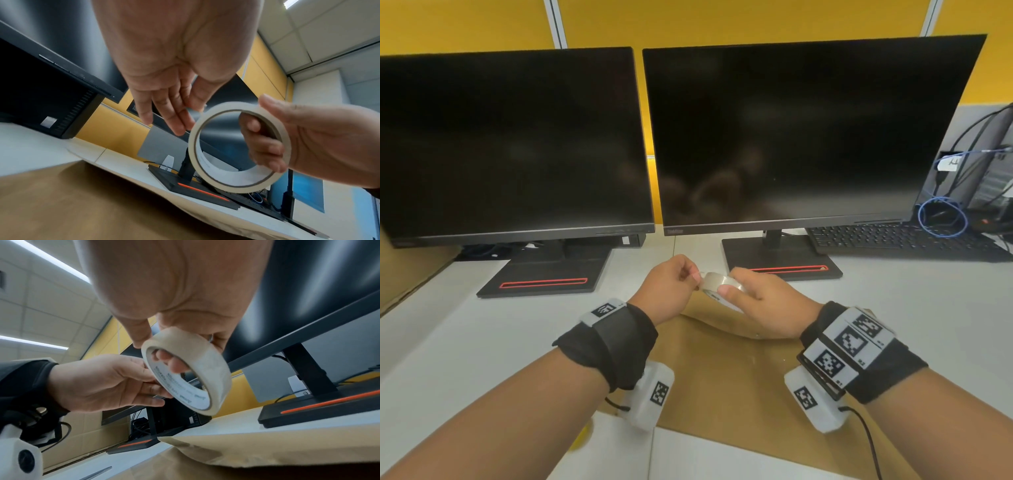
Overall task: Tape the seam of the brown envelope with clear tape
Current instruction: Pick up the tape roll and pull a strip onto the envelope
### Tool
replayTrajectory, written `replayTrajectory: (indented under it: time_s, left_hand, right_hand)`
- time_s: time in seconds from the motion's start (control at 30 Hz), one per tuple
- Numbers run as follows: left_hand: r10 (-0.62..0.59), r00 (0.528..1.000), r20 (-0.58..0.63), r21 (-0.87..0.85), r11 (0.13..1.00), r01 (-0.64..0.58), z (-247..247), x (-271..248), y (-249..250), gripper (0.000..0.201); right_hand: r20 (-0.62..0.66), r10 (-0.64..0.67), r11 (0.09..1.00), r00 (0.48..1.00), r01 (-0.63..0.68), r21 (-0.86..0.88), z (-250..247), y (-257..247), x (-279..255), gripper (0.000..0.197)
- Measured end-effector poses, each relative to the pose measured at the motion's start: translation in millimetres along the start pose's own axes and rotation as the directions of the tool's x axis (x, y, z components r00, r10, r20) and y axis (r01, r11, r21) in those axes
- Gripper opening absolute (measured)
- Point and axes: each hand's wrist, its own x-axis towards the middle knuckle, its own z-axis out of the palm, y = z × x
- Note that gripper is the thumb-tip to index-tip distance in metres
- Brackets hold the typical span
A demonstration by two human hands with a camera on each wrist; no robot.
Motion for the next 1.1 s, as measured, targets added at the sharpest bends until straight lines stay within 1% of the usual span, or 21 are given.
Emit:
replayTrajectory:
  time_s: [0.03,0.1,0.2,0.27,0.33,0.4,0.47,0.5,0.6,0.67,0.77,0.87,0.93,1.0,1.1]
  left_hand:
    - [-0.018,1.000,0.002,-0.019,1.000,0.018,2,-1,0,0.009]
    - [-0.059,0.998,0.007,-0.065,0.996,0.059,5,-2,1,0.011]
    - [-0.138,0.990,0.018,-0.186,0.973,0.139,6,-2,2,0.012]
    - [-0.159,0.987,0.031,-0.232,0.959,0.162,3,-1,3,0.012]
    - [-0.173,0.983,0.054,-0.223,0.958,0.181,-4,0,2,0.011]
    - [-0.200,0.977,0.072,-0.222,0.952,0.211,-11,1,-2,0.010]
    - [-0.224,0.971,0.086,-0.198,0.951,0.237,-16,1,-10,0.010]
    - [-0.235,0.968,0.088,-0.178,0.952,0.247,-18,1,-14,0.010]
    - [-0.275,0.960,0.061,-0.142,0.949,0.281,-20,6,-23,0.009]
    - [-0.304,0.951,0.057,-0.104,0.945,0.309,-20,10,-27,0.006]
    - [-0.350,0.933,0.081,-0.016,0.936,0.352,-16,17,-31,0.011]
    - [-0.400,0.909,0.120,0.133,0.913,0.384,-9,19,-34,0.011]
    - [-0.424,0.895,0.140,0.116,0.904,0.411,-8,21,-39,0.012]
    - [-0.432,0.889,0.155,0.086,0.902,0.423,-8,23,-42,0.009]
    - [-0.449,0.880,0.156,0.089,0.893,0.440,-9,26,-45,0.007]
  right_hand:
    - [0.004,0.003,1.000,1.000,-0.003,-0.013,1,-1,1,0.026]
    - [0.001,0.019,0.999,1.000,-0.019,-0.032,3,-2,3,0.037]
    - [0.008,0.051,0.991,0.999,-0.050,-0.121,4,1,5,0.043]
    - [0.013,0.080,0.986,0.997,-0.078,-0.146,3,4,5,0.048]
    - [-0.004,0.093,0.989,0.996,-0.093,-0.113,1,8,4,0.044]
    - [-0.006,0.108,0.994,0.994,-0.108,-0.024,-4,10,3,0.029]
    - [0.024,0.115,0.991,0.993,-0.116,0.063,-7,12,2,0.016]
    - [0.038,0.110,0.991,0.993,-0.113,0.077,-7,12,2,0.015]
    - [0.051,0.076,0.996,0.996,-0.079,0.047,-3,11,6,0.024]
    - [0.029,0.056,0.998,0.998,-0.057,0.037,-1,8,12,0.023]
    - [0.003,0.055,0.998,0.998,-0.055,0.018,4,3,22,0.020]
    - [0.029,0.086,0.996,0.996,-0.086,-0.009,11,0,30,0.025]
    - [0.067,0.093,0.995,0.993,-0.090,-0.041,16,-1,36,0.029]
    - [0.074,0.091,0.993,0.993,-0.085,-0.076,19,-2,41,0.031]
    - [0.091,0.097,0.988,0.991,-0.085,-0.130,21,-7,49,0.031]
